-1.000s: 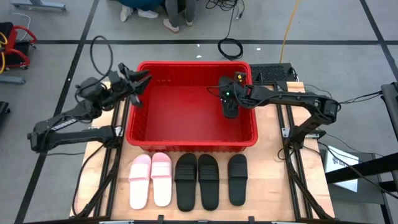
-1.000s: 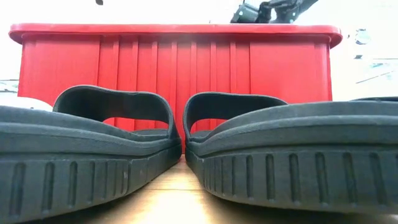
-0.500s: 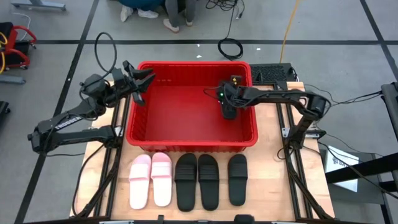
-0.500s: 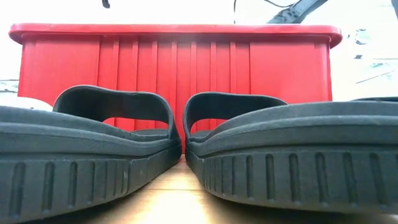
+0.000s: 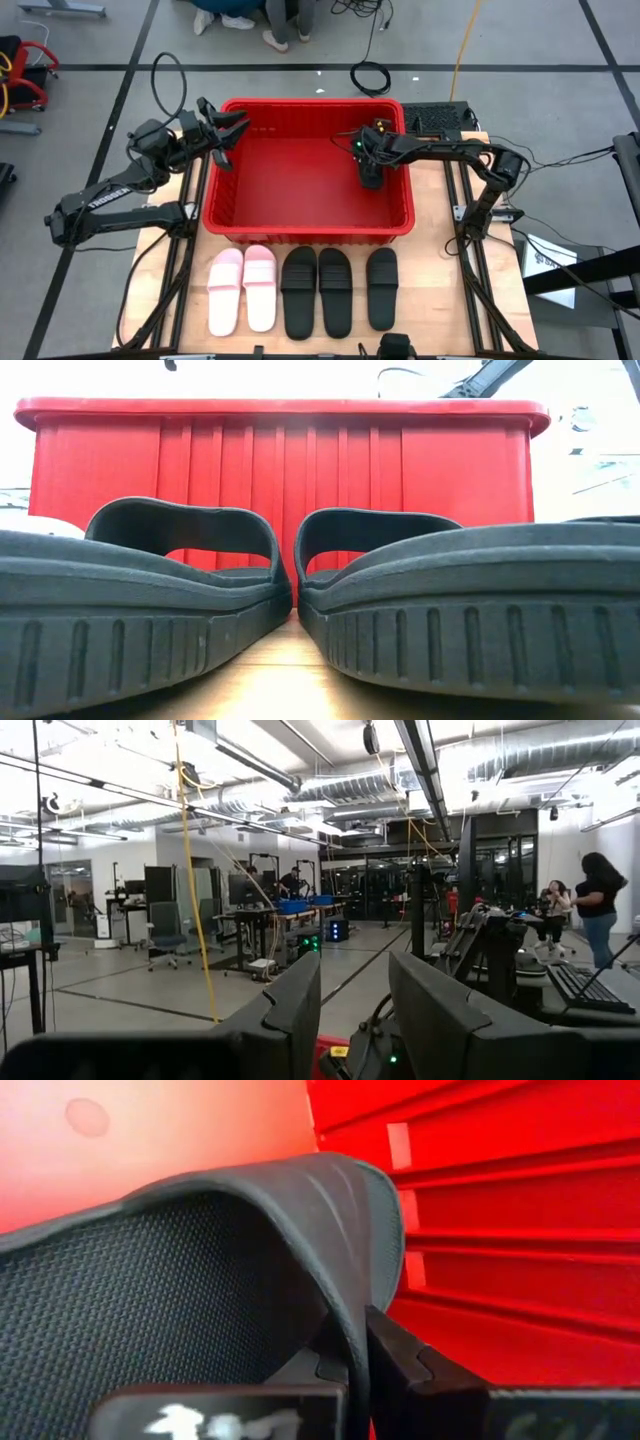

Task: Pick and place slides into bin
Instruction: Put the black slide into the red bin

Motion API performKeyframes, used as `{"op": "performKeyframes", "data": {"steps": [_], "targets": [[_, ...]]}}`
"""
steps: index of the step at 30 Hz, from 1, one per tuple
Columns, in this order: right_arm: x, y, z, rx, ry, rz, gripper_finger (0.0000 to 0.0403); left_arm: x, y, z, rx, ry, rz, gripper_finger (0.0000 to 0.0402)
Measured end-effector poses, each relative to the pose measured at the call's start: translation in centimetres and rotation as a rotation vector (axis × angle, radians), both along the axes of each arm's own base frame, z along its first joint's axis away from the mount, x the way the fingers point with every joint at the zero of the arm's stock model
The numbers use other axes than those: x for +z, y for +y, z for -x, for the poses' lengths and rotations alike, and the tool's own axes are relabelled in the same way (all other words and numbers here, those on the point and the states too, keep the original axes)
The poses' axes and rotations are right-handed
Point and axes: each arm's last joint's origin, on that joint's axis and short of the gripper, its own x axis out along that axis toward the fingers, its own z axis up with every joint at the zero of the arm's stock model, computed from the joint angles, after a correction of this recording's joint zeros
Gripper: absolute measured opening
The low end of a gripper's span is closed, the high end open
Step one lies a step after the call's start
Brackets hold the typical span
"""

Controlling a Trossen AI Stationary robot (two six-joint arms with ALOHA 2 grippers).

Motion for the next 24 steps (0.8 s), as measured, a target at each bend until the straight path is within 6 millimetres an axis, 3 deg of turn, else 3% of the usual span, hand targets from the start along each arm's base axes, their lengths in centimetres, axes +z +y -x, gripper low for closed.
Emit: {"op": "performKeyframes", "data": {"steps": [13, 24], "targets": [[-2.0, 0.5, 1.1, -0.022, 0.032, -0.025, 0.0004, 0.0, 0.0, 0.0, -0.001, 0.000, 0.001, 0.0127], [-1.8, 0.1, 0.9, -0.013, -0.001, -0.001, 0.0010, 0.0, -0.1, 0.0, -0.037, 0.000, 0.007, 0.0127]]}}
